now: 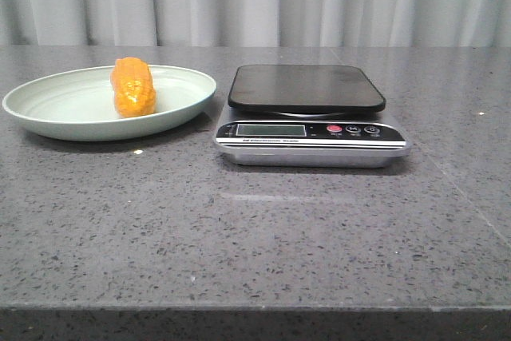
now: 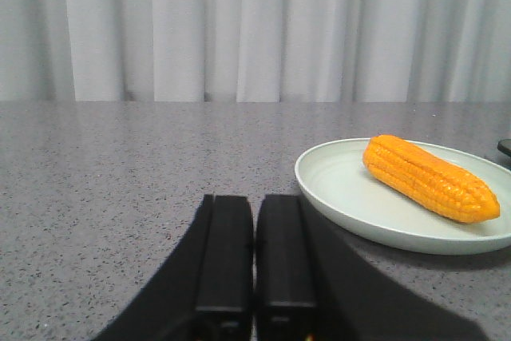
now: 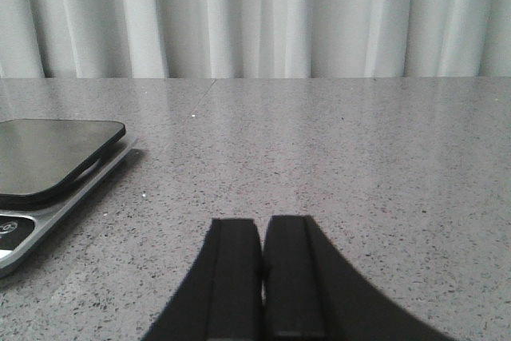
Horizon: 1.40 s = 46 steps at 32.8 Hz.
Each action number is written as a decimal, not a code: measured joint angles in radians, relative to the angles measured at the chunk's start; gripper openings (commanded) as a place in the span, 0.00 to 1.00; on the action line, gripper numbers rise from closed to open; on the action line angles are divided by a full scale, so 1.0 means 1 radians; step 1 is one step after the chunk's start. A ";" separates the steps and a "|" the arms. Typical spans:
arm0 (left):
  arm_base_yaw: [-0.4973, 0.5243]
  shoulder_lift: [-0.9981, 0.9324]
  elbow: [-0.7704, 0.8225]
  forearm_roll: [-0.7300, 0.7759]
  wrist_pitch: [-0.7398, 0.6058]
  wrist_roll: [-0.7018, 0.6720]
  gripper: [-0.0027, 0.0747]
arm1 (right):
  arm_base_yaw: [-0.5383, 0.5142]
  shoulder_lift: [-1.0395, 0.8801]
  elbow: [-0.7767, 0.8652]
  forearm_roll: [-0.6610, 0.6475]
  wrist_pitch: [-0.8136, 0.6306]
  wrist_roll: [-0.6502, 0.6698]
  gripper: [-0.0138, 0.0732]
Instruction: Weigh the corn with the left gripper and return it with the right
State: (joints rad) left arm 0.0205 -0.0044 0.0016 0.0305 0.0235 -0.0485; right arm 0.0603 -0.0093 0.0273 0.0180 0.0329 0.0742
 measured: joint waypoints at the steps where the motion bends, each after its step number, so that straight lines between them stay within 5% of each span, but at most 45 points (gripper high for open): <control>1: 0.000 0.000 0.000 0.000 0.000 0.000 0.21 | 0.000 0.000 0.000 0.000 0.000 0.000 0.35; 26: 0.000 0.000 0.000 0.000 0.000 0.000 0.21 | 0.000 0.000 0.000 0.000 0.000 0.000 0.35; 36: 0.000 0.000 -0.019 -0.002 -0.226 0.000 0.21 | 0.000 0.000 0.000 0.000 0.000 0.000 0.35; 46: 0.000 0.123 -0.387 -0.063 0.165 0.000 0.21 | 0.000 0.000 0.000 0.000 0.000 0.000 0.35</control>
State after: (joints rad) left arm 0.0205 0.1191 -0.3859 -0.0320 0.1881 -0.0485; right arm 0.0603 -0.0093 0.0273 0.0180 0.0329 0.0742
